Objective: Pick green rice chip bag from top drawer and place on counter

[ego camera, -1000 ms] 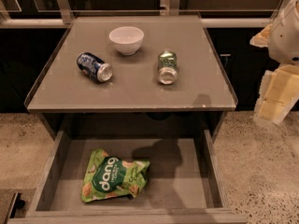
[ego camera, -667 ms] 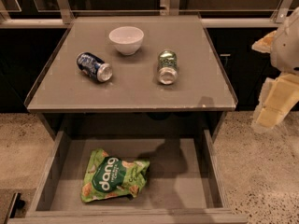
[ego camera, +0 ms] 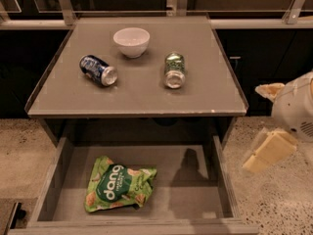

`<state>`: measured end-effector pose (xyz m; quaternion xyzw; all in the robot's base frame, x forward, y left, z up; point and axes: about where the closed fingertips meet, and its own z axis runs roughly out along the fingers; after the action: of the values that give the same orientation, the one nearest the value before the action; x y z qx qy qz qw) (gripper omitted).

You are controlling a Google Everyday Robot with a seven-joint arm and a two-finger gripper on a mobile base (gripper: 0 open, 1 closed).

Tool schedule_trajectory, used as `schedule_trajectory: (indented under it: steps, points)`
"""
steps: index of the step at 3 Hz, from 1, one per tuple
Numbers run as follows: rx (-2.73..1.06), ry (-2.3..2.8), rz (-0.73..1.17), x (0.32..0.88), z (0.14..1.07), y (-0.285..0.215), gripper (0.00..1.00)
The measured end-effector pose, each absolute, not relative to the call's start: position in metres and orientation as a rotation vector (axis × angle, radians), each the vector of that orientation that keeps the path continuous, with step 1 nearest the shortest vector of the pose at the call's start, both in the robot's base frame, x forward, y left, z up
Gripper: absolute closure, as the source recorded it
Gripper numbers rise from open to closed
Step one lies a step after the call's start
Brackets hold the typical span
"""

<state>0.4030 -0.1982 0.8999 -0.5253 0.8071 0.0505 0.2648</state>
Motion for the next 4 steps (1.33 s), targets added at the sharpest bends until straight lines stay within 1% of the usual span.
schedule_trajectory:
  steps: [1, 2, 3, 4]
  points:
    - [-1.291, 2.115, 0.255, 0.414, 0.87, -0.176, 0.0]
    - [-1.265, 2.01, 0.427, 0.422, 0.849, -0.126, 0.0]
    - [-1.262, 2.008, 0.407, 0.42, 0.852, -0.125, 0.0]
    - [-1.237, 1.982, 0.44, 0.408, 0.836, -0.12, 0.0]
